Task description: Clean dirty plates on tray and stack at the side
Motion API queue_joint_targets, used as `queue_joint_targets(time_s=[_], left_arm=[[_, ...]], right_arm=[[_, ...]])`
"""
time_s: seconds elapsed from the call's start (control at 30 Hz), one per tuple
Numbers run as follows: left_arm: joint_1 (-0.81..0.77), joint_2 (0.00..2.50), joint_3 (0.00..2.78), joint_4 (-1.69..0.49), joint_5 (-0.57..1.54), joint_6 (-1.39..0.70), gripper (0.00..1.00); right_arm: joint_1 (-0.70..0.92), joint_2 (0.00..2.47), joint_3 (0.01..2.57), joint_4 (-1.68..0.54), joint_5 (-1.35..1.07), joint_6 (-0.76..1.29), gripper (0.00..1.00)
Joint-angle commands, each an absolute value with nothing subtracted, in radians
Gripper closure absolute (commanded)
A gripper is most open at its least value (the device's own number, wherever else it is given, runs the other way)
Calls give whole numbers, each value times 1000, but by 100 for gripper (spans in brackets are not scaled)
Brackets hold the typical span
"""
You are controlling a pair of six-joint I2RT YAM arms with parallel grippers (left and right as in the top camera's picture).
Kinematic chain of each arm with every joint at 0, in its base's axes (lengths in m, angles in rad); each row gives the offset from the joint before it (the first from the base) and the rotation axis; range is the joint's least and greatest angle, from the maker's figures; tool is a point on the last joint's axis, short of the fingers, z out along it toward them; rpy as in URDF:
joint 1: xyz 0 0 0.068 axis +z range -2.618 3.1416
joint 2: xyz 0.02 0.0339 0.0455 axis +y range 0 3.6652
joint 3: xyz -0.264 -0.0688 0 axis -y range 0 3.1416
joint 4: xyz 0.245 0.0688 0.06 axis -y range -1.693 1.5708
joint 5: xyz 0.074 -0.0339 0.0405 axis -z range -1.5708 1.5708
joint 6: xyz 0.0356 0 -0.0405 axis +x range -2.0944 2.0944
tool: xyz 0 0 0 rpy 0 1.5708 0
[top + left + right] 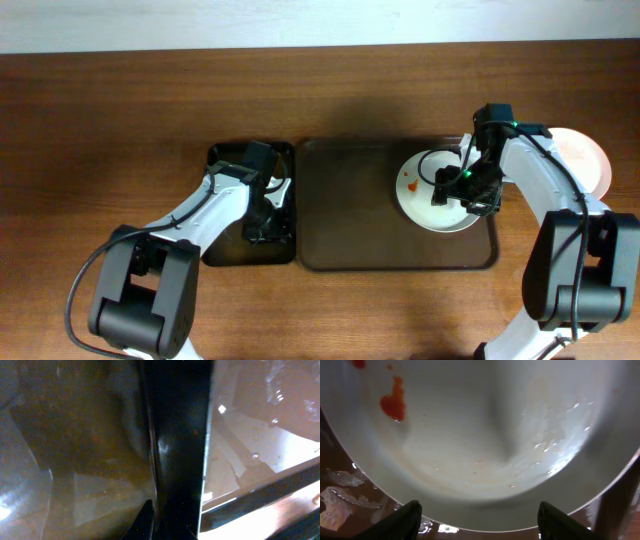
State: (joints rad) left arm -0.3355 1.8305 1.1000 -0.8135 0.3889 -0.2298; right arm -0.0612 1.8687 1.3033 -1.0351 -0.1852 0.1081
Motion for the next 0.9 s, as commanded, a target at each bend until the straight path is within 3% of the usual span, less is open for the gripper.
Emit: queue_joint_targets(time_s=[0.0,0.2,0.23,0.27,0.3,0.4,0.53,0.63,0.77,0.87], left_arm=[[-357,1813,1093,-781,441,-231,88],[-315,1811,1153,-786,256,-231,70],[-302,1810,1177,-797,232,-231,68],[-286,1810,1206,-805,204,-231,67],[-273,1810,1231,-806,174,-231,66],[-255,1810,1262,-793,57,-231,65],[-249,1810,1263,-762,-55,-231,58],[-249,1810,1263,-748,-78,-231,43],[-249,1810,1263,-720,-80,-231,43],[-249,1810,1263,-714,-79,-231,38]], right_arm=[[-60,1860,1311,-1028,-179,108,25],[-60,1860,1311,-928,-180,108,24],[-59,1860,1311,-907,-180,109,32],[-57,1860,1311,-893,-183,109,49],[-51,1860,1311,-892,-184,109,59],[-20,1862,1304,-887,-184,109,67],[57,1874,1258,-839,-181,109,66],[108,1875,1209,-779,-180,109,65],[178,1875,1180,-767,-181,113,65],[245,1875,1178,-771,-240,113,65]])
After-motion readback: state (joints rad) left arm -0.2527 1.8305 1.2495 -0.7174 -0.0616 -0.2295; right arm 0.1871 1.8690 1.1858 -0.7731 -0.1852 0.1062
